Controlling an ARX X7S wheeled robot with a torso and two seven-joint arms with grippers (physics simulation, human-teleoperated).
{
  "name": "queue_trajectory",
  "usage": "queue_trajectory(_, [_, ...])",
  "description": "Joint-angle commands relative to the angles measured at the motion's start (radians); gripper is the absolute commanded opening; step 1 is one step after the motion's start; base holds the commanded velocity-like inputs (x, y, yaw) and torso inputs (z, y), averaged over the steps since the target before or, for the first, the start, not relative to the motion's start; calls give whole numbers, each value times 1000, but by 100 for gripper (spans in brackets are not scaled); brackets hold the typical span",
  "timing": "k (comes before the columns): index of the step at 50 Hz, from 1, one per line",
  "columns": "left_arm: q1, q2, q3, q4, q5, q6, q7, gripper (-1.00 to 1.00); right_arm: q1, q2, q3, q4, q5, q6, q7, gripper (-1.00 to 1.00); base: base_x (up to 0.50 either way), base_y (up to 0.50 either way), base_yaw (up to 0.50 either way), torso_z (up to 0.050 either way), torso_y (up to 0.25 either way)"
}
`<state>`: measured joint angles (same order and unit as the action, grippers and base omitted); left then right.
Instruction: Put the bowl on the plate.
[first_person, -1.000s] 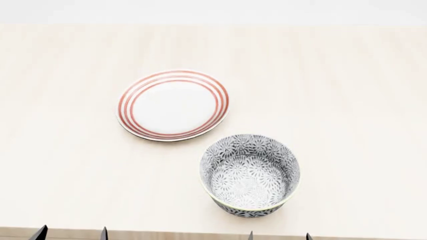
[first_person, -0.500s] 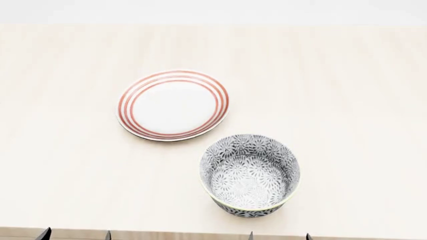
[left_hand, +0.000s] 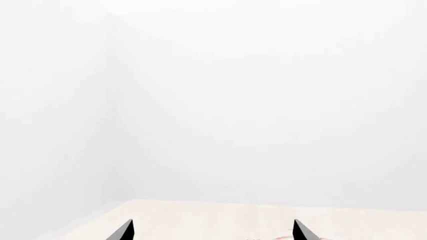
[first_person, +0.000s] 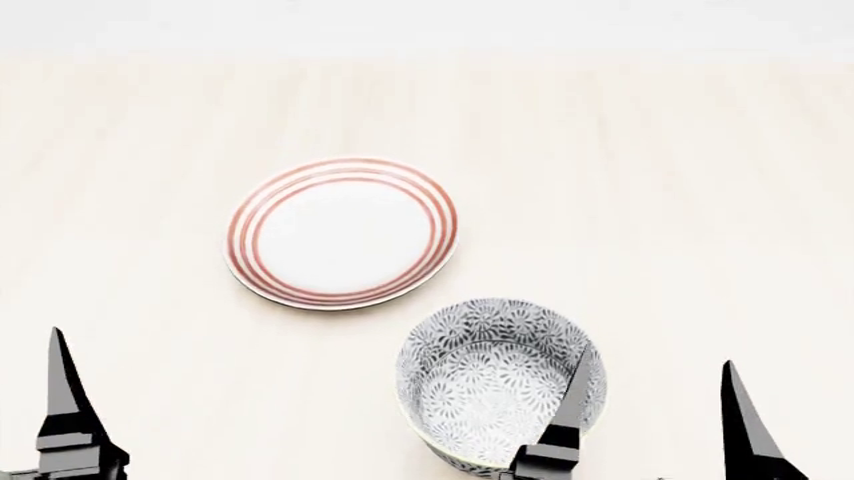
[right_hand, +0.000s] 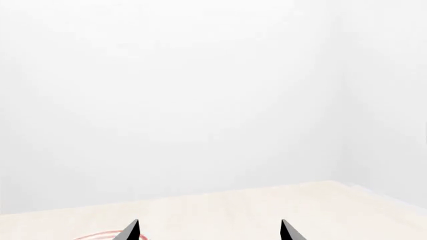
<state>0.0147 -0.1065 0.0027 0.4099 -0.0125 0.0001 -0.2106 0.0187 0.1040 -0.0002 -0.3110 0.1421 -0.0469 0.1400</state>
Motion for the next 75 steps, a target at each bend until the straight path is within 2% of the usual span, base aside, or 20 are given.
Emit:
queue_trajectory(1, [6, -1, -56, 127, 1, 26, -29, 100, 2, 2, 38, -96, 13, -38, 7, 100, 500, 0, 0, 0, 0])
queue_trajectory(17, [6, -20, -29, 89, -9, 26, -48, 100, -6, 24, 5, -84, 12, -52, 18, 100, 500, 0, 0, 0, 0])
queue_trajectory(32, [-22, -17, 80, -44, -67, -135, -4, 100, -11, 42, -19, -84, 15, -54, 25, 100, 55, 0, 0, 0, 0])
queue_trajectory(34, [-38, -15, 113, -62, -95, -213, 24, 100, -13, 44, -24, -85, 15, -52, 26, 100, 0, 0, 0, 0, 0])
queue_trajectory(35, [-57, 1, 134, -86, -151, -316, 53, 100, -16, 45, -28, -88, 15, -52, 25, 100, 0, 0, 0, 0, 0])
queue_trajectory(38, [-81, 16, 158, -118, -214, -420, 81, 100, -17, 49, -32, -88, 17, -51, 25, 100, 0, 0, 0, 0, 0])
queue_trajectory(49, [-135, 62, 235, -133, -304, -521, 105, 100, -21, 59, -48, -86, 21, -54, 28, 100, 0, 0, 0, 0, 0])
queue_trajectory(55, [-163, 80, 235, -152, -402, -599, 110, 100, -24, 65, -56, -85, 22, -55, 29, 100, 0, 0, 0, 0, 0])
queue_trajectory(75, [-228, 77, 247, -125, -590, -675, 19, 100, -30, 77, -80, -57, 23, -73, 35, 100, 0, 0, 0, 0, 0])
